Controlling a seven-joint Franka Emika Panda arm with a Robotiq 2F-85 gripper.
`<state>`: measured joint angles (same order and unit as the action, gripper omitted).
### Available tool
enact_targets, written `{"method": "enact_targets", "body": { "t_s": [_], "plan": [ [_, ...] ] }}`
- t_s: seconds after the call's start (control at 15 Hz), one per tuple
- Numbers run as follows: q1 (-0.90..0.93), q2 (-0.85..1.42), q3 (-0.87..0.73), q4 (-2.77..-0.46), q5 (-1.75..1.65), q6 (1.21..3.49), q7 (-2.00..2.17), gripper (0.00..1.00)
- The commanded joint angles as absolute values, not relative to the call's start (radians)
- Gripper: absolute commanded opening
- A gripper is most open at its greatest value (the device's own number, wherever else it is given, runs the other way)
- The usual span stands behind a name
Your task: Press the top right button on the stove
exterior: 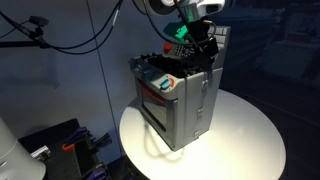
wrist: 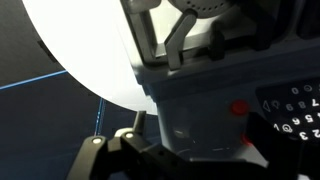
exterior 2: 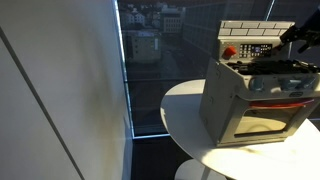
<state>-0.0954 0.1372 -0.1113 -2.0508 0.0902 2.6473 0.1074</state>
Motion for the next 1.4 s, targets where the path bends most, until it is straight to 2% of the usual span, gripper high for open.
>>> {"method": "enact_targets", "body": {
  "t_s": [0.0,1.33],
  "plan": [
    [-0.093,0.164,-0.111,-2.009,0.081,2.649,0.143,1.0],
    [-0.093,0.152,-0.122,-2.021,0.056,2.643,0.17,1.0]
  ]
}}
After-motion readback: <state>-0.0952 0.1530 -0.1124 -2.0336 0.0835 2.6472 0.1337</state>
